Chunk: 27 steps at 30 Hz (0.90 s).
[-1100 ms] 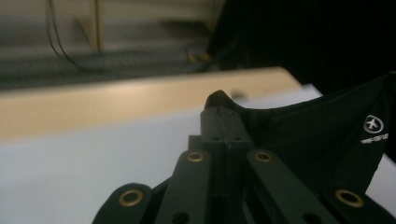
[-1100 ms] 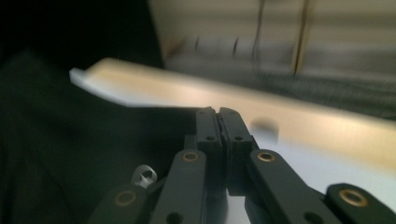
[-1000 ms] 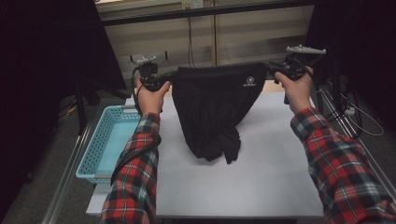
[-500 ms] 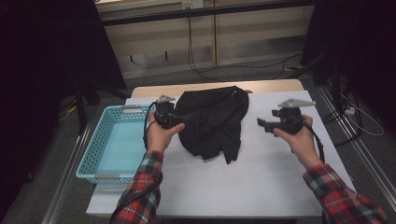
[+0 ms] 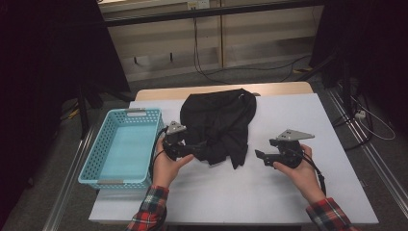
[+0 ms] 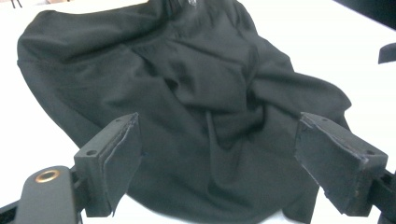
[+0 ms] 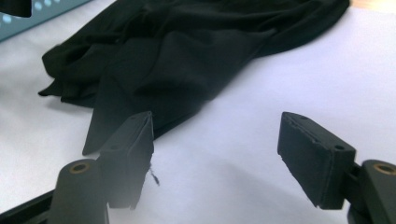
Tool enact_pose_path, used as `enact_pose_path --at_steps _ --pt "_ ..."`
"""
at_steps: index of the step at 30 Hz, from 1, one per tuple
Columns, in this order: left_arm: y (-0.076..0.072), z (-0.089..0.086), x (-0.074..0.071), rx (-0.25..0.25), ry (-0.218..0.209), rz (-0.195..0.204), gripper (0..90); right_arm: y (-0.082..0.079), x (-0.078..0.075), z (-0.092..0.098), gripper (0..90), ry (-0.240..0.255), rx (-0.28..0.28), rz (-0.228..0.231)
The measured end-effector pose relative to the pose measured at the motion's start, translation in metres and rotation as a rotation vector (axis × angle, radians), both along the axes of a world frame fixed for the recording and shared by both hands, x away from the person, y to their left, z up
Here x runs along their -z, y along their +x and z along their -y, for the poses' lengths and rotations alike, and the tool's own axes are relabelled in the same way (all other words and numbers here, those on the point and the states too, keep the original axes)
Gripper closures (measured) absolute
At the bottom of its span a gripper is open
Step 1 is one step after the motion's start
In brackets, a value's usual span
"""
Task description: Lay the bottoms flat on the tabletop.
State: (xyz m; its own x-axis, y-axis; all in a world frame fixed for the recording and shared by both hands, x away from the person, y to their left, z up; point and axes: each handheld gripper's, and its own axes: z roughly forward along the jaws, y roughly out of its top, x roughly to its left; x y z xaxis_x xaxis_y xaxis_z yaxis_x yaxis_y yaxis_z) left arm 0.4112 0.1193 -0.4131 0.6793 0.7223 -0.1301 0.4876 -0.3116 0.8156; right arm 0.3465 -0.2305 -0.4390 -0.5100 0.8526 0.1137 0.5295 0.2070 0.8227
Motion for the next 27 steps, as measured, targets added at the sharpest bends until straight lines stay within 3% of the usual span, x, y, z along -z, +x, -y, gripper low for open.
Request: enact_pose_path --at_steps 11,13,17,25,27 --pt "-0.006 0.0 0.005 0.016 0.014 0.002 14.7 0.012 0.011 -0.021 39.2 -0.061 -0.047 -0.016" --pt "-0.007 0.0 0.004 0.013 0.014 0.005 14.7 0.017 0.014 -0.026 45.4 -0.071 -0.066 -0.023" --pt "-0.008 0.001 0.003 0.016 0.009 0.01 14.7 0.02 0.019 -0.033 46.8 -0.102 -0.09 -0.04" --pt "-0.01 0.005 0.003 0.027 0.009 0.013 14.8 0.02 0.023 -0.05 52.0 -0.118 -0.146 -0.058" --pt "-0.011 0.006 0.004 0.036 0.021 0.011 14.8 0.02 0.023 -0.053 61.3 -0.131 -0.139 -0.053"
